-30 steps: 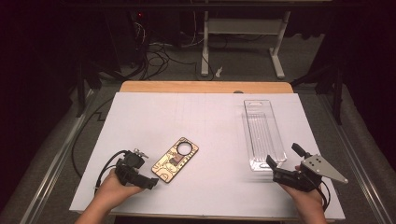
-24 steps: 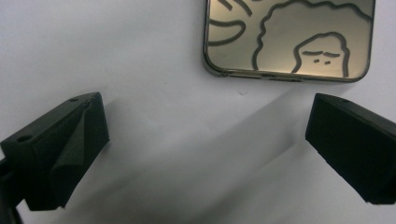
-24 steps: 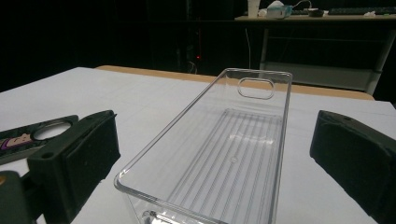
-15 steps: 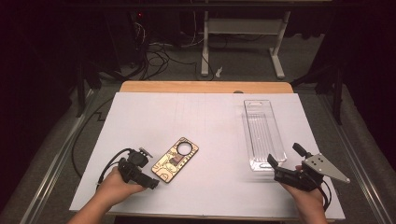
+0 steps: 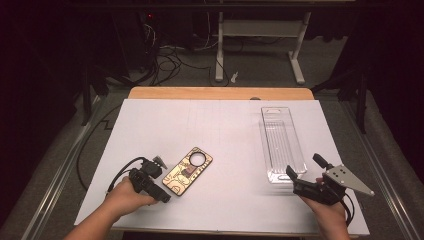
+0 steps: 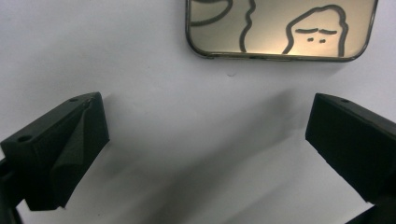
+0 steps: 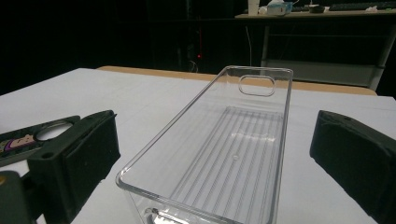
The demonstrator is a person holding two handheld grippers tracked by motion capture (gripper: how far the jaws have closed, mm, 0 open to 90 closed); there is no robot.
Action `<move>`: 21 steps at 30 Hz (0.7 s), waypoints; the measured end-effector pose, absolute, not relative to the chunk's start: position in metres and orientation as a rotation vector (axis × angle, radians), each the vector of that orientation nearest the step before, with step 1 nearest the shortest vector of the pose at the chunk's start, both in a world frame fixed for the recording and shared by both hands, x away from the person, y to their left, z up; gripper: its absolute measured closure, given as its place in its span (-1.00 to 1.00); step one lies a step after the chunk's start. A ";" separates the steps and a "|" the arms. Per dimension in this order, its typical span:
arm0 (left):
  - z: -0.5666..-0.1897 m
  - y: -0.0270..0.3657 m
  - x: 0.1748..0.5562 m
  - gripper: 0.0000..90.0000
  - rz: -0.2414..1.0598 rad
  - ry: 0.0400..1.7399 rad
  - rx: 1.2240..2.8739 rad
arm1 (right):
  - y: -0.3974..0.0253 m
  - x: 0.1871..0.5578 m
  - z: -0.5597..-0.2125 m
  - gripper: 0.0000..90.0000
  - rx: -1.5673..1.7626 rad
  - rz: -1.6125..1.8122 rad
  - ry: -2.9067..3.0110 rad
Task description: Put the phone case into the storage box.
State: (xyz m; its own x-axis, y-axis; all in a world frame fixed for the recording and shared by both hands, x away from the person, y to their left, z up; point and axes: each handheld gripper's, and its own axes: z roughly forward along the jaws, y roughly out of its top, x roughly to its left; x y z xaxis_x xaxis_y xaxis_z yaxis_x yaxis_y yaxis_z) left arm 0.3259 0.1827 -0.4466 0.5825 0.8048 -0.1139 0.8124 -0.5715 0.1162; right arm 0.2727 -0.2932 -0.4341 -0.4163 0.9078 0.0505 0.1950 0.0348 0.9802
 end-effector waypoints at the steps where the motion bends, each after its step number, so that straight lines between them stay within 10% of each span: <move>1: -0.446 0.182 0.326 -0.98 -0.072 1.367 2.657 | -0.293 0.273 -0.434 -0.96 1.127 1.429 1.679; 21: -0.433 0.172 0.334 -0.99 -0.129 1.339 2.737 | -0.295 0.272 -0.435 -0.96 1.125 1.428 1.678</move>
